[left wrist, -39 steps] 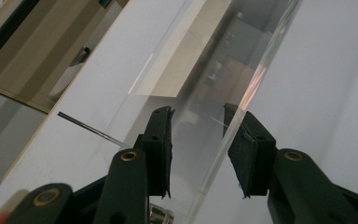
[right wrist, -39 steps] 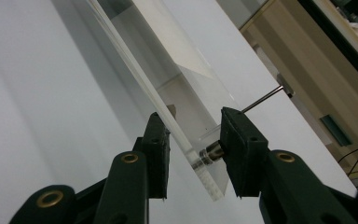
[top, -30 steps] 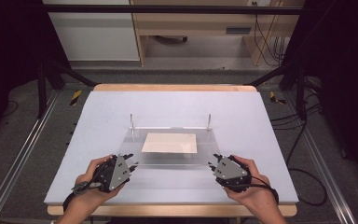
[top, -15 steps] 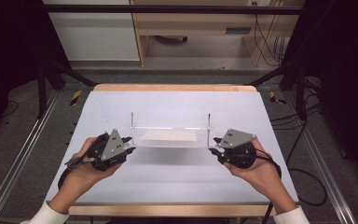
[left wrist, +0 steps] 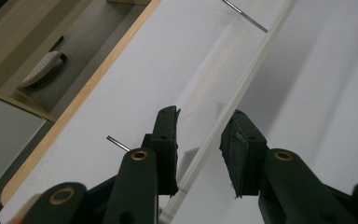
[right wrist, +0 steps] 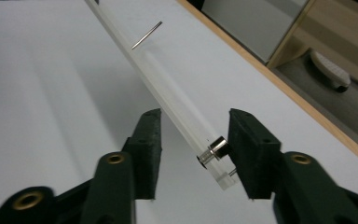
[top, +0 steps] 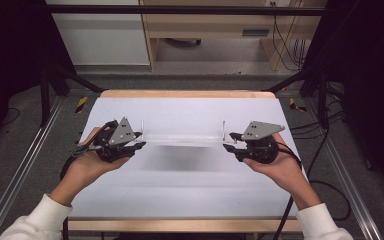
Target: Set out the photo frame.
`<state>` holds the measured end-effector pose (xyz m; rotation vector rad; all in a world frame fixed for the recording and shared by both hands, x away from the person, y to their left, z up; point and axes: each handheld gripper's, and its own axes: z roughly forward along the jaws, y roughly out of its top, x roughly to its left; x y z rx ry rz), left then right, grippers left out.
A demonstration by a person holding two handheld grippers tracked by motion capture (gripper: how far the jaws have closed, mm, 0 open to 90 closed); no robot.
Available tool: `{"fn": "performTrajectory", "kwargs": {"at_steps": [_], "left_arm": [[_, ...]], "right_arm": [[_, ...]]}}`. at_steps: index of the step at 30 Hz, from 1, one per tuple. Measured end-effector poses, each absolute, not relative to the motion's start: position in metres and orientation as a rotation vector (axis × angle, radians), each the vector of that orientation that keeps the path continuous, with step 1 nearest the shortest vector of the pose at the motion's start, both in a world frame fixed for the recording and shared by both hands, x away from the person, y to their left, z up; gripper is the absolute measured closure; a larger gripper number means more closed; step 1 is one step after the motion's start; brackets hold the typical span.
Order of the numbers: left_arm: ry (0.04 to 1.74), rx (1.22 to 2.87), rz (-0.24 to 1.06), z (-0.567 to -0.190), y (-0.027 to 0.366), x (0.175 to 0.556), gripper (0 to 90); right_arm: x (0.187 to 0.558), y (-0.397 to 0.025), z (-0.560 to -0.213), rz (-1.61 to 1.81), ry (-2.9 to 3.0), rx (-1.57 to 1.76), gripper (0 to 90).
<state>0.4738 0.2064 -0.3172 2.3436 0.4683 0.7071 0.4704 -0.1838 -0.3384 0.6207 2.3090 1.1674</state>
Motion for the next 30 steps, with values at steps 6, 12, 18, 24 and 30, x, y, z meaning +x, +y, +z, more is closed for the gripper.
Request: {"fn": "performTrajectory", "kwargs": {"at_steps": [6,12,18,24,30], "left_arm": [[0.466,2.352,0.691,-0.313,0.207,0.480,66.4],[0.479,2.342,0.693,-0.308,0.206,0.488,65.7],[0.484,2.332,0.707,-0.302,0.205,0.498,63.7],[0.514,2.276,0.704,-0.299,0.206,0.507,59.2],[0.588,2.064,0.722,-0.291,0.216,0.504,40.6]], "right_arm": [[0.478,-0.185,-0.351,1.190,2.258,0.695,37.0],[0.484,-0.189,-0.354,1.283,2.180,0.702,57.0],[0.491,-0.191,-0.349,1.300,2.157,0.718,57.6],[0.500,-0.191,-0.345,1.307,2.142,0.735,57.5],[0.508,-0.191,-0.342,1.316,2.127,0.753,57.3]]}}
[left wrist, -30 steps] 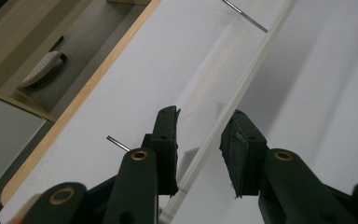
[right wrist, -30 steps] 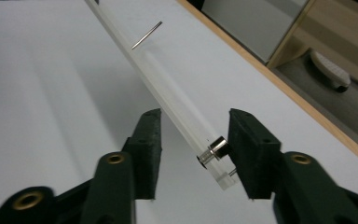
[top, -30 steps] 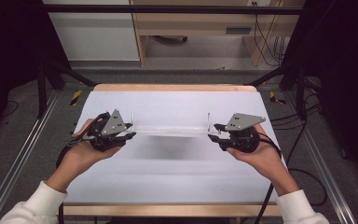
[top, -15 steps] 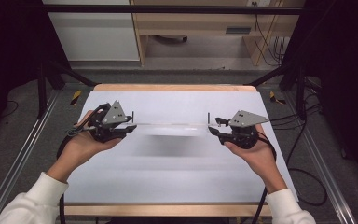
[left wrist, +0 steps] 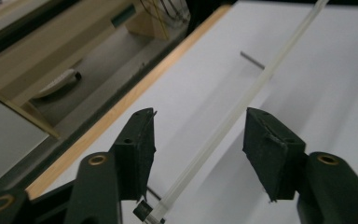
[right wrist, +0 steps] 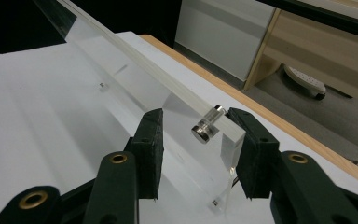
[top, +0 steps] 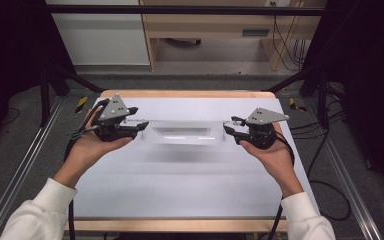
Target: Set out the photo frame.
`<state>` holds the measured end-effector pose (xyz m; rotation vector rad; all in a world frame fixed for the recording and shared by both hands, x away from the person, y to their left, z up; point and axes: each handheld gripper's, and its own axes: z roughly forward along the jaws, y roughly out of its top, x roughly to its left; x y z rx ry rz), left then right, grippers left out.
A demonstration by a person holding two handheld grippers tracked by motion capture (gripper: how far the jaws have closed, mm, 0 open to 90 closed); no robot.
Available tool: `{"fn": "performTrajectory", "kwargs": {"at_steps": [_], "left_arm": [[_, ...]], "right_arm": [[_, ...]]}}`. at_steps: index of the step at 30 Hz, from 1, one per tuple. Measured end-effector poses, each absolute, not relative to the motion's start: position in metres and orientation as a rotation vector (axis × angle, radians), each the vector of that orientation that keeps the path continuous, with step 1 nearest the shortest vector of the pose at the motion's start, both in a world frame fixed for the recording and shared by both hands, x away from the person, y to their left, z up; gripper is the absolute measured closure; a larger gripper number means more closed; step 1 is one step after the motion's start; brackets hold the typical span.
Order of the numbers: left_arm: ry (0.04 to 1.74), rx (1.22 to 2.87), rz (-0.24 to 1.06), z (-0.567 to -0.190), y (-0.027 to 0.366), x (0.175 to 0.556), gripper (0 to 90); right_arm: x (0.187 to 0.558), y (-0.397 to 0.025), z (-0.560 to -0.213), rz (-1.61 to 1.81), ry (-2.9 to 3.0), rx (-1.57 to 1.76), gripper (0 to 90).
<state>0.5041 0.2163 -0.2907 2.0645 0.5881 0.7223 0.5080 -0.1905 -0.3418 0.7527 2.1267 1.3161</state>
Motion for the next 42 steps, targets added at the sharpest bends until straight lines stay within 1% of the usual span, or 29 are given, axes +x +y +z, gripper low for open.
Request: {"fn": "performTrajectory", "kwargs": {"at_steps": [1,4,9,10,21,24,26,28,31,36,40,42], "left_arm": [[0.601,2.019,0.728,-0.288,0.220,0.501,37.1],[0.644,1.907,0.749,-0.285,0.229,0.495,31.0],[0.714,1.818,0.767,-0.292,0.245,0.485,23.5],[0.732,1.817,0.770,-0.296,0.248,0.483,19.8],[0.852,1.791,0.716,-0.342,0.262,0.481,12.1],[0.873,1.792,0.720,-0.354,0.264,0.482,10.7],[0.883,1.810,0.757,-0.364,0.263,0.482,8.0],[0.885,1.821,0.738,-0.373,0.263,0.481,7.8],[0.913,1.801,0.652,-0.381,0.264,0.482,7.8],[0.928,1.858,0.667,-0.396,0.268,0.480,7.8],[0.961,1.897,0.654,-0.413,0.271,0.481,7.8],[0.976,1.896,0.623,-0.418,0.272,0.481,7.9]], "right_arm": [[0.509,-0.190,-0.341,1.315,2.127,0.755,57.3],[0.514,-0.190,-0.338,1.306,2.129,0.758,57.4],[0.523,-0.188,-0.335,1.293,2.117,0.774,57.1],[0.525,-0.188,-0.334,1.295,2.113,0.779,57.0],[0.542,-0.187,-0.329,1.289,2.090,0.822,56.4],[0.545,-0.186,-0.328,1.290,2.087,0.836,56.2],[0.548,-0.186,-0.327,1.295,2.084,0.842,56.2],[0.551,-0.186,-0.327,1.297,2.084,0.846,56.1],[0.555,-0.186,-0.326,1.297,2.084,0.858,56.0],[0.564,-0.185,-0.325,1.302,2.076,0.884,55.1],[0.571,-0.185,-0.324,1.316,2.065,0.902,54.3],[0.575,-0.185,-0.324,1.321,2.060,0.913,53.8]]}}
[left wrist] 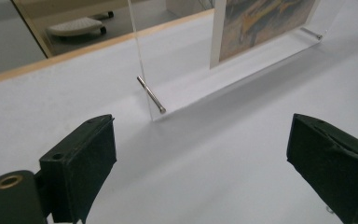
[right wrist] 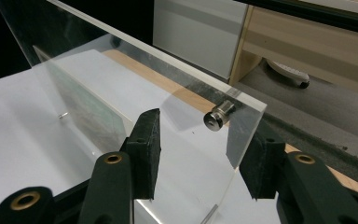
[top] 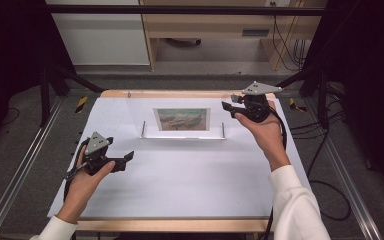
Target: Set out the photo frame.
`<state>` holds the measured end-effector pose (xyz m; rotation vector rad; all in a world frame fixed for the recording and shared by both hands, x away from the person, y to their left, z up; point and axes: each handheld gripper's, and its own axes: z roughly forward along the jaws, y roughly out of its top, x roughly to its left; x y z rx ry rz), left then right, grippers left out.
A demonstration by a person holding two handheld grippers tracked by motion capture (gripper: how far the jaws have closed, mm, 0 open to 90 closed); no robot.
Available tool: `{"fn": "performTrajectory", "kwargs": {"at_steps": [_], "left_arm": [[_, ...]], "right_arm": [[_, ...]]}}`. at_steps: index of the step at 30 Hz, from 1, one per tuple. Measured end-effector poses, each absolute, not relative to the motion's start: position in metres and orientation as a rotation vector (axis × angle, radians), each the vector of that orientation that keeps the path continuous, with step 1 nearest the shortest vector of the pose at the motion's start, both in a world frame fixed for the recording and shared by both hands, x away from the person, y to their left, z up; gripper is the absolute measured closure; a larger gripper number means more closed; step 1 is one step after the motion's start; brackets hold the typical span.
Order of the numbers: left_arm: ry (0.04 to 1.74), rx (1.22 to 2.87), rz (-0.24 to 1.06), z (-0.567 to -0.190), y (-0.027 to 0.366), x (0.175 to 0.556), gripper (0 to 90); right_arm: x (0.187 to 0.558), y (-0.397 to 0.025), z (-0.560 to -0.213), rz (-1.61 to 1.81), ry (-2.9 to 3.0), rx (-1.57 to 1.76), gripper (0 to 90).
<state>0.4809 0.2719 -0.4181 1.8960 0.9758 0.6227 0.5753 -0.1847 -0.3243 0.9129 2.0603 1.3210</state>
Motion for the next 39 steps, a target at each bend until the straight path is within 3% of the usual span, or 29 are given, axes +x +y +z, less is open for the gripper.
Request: {"fn": "performTrajectory", "kwargs": {"at_steps": [34,39], "left_arm": [[1.008,1.933,0.616,-0.438,0.287,0.465,8.8],[1.003,1.959,0.601,-0.439,0.288,0.464,9.2]], "right_arm": [[0.621,-0.183,-0.335,1.414,1.960,1.087,50.7],[0.624,-0.182,-0.335,1.425,1.962,1.106,46.6]]}}
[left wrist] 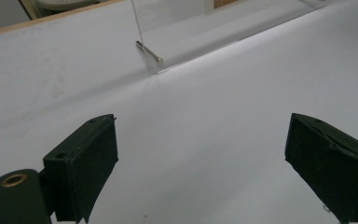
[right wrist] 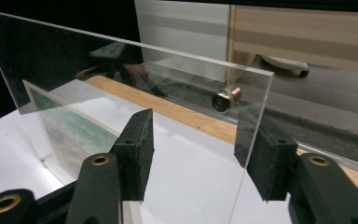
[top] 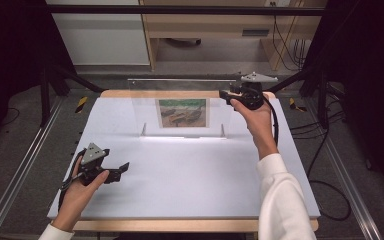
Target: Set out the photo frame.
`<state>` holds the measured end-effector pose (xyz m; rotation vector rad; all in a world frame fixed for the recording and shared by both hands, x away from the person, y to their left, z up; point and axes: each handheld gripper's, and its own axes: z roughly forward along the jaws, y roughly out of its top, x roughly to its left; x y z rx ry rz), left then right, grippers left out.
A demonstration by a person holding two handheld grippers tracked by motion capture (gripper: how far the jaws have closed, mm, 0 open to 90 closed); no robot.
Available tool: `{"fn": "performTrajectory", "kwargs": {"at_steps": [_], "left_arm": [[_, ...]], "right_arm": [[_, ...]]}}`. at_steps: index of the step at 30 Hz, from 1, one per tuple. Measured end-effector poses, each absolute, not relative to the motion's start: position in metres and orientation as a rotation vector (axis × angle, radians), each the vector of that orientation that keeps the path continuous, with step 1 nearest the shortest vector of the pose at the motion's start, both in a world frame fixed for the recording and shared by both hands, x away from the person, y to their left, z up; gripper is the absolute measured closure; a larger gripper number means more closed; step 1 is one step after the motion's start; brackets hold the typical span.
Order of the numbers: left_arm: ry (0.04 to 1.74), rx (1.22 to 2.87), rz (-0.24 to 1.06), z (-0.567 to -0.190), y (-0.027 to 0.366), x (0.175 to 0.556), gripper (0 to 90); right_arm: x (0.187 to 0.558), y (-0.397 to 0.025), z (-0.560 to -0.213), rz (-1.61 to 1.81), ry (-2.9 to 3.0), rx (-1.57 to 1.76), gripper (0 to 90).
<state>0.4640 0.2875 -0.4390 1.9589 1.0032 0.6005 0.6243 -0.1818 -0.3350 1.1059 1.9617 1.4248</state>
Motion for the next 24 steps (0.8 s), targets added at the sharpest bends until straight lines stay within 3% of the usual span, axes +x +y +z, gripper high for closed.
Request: {"fn": "performTrajectory", "kwargs": {"at_steps": [7,14,24], "left_arm": [[1.002,1.961,0.608,-0.439,0.288,0.462,9.1],[1.008,1.970,0.611,-0.442,0.290,0.462,8.9],[1.023,1.991,0.623,-0.446,0.294,0.460,8.5]], "right_arm": [[0.624,-0.181,-0.336,1.413,1.970,1.133,38.8],[0.618,-0.183,-0.335,1.362,1.975,1.144,21.0],[0.571,-0.186,-0.356,1.219,1.987,1.125,11.7]]}}
